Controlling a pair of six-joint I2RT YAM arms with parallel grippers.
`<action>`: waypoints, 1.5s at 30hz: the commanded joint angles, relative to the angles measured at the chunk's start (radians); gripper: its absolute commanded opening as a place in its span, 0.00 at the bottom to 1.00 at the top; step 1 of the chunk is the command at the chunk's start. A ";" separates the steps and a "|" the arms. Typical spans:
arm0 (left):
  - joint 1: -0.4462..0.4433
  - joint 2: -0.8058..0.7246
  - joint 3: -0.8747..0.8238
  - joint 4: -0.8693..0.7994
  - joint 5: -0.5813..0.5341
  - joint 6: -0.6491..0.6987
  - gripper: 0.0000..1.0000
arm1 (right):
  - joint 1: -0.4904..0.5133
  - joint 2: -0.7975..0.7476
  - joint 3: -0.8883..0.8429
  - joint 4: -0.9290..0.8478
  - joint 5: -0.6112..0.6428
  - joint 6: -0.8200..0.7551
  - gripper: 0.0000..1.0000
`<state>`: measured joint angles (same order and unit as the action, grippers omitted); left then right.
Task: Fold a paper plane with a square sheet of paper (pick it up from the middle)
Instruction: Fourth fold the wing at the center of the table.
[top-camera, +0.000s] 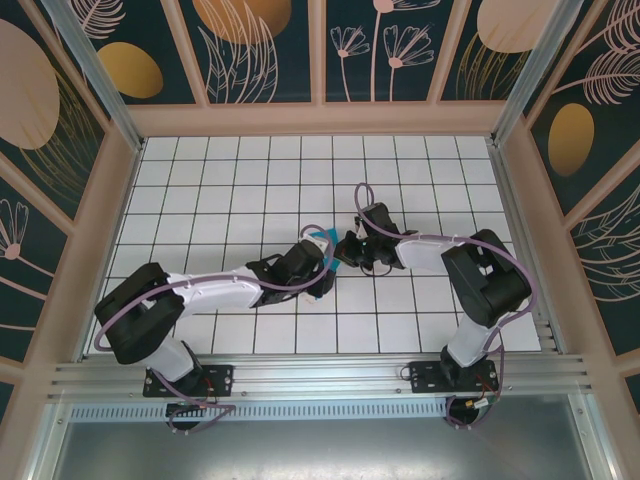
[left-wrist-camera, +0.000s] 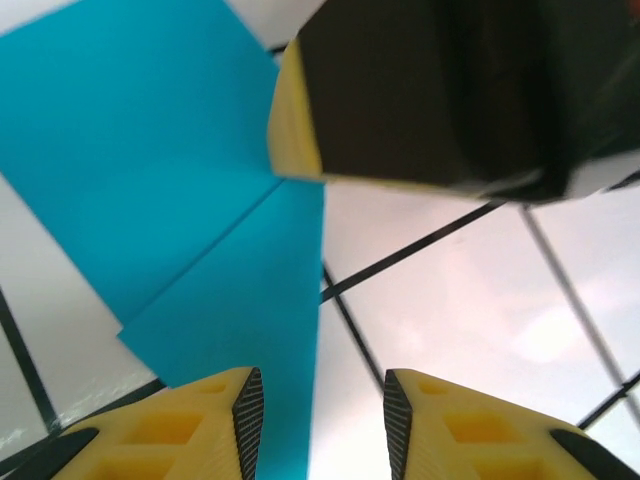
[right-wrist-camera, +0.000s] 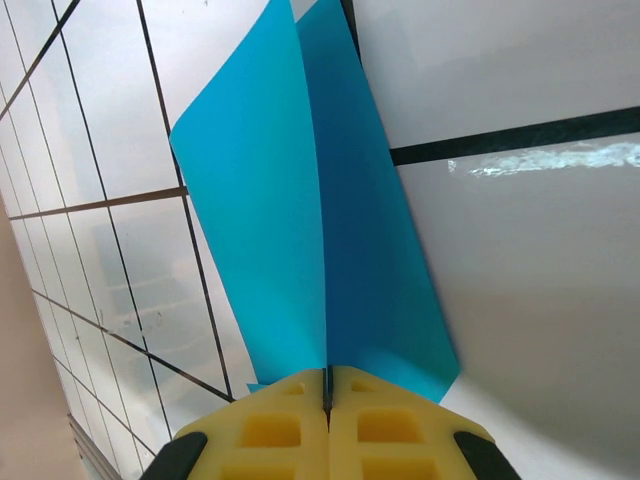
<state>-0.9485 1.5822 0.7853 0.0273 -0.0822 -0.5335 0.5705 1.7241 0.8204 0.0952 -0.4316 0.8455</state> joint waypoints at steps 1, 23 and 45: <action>-0.010 0.030 0.046 -0.038 -0.066 0.034 0.40 | 0.009 -0.031 0.026 -0.020 0.027 0.044 0.02; -0.044 0.190 0.140 -0.093 -0.207 0.070 0.42 | 0.019 -0.055 0.029 -0.002 0.053 0.109 0.05; -0.045 0.189 0.137 -0.063 -0.225 0.096 0.08 | 0.012 -0.069 0.032 -0.014 0.053 0.103 0.09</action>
<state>-0.9886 1.7573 0.9131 -0.0269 -0.2966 -0.4595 0.5823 1.7050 0.8204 0.0917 -0.3824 0.9489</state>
